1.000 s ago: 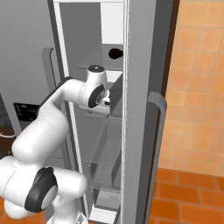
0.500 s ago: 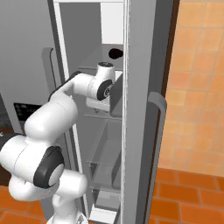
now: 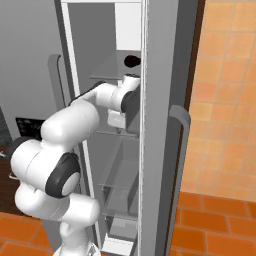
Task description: Place one avocado and one steak in each tupperware on the nearby counter, to pack two identical lunches.
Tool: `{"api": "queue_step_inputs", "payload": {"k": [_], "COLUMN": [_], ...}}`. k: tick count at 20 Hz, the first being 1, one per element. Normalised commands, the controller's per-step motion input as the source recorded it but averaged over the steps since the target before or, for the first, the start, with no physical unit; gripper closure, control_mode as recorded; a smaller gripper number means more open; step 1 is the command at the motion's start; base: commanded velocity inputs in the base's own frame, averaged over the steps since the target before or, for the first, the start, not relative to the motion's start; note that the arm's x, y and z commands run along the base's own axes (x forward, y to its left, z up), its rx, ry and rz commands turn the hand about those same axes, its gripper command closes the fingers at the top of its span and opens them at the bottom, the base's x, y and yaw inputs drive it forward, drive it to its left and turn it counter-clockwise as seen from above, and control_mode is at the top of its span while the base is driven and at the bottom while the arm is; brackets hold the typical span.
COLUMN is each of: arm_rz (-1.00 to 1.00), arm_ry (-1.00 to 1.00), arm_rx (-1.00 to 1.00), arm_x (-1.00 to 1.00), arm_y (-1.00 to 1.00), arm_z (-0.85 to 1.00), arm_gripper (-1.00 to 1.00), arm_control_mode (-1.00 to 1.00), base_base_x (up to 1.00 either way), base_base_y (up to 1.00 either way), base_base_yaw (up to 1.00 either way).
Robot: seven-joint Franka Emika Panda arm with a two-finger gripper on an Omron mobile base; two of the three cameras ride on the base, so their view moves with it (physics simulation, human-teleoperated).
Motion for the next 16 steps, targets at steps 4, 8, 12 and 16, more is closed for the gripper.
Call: {"api": "queue_step_inputs", "payload": {"k": [4,8,12,16], "arm_rz": [0.00,0.00,0.00,0.00], "arm_ry": [0.02,-0.03,-0.04,-0.02], "arm_rx": [0.01,0.00,0.00,0.01], "arm_x": [0.29,0.14,0.08,0.35], "arm_y": [-0.10,0.00,0.00,0.00], "arm_z": [-0.12,-0.40,-0.44,-0.08], "arm_gripper": [-1.00,-1.00,-1.00,-1.00], "arm_control_mode": [-1.00,-1.00,-1.00,-1.00], "base_base_x": [0.00,0.00,0.00,0.00], "base_base_y": [0.00,0.00,0.00,0.00], "base_base_yaw": [0.00,0.00,0.00,0.00]}}
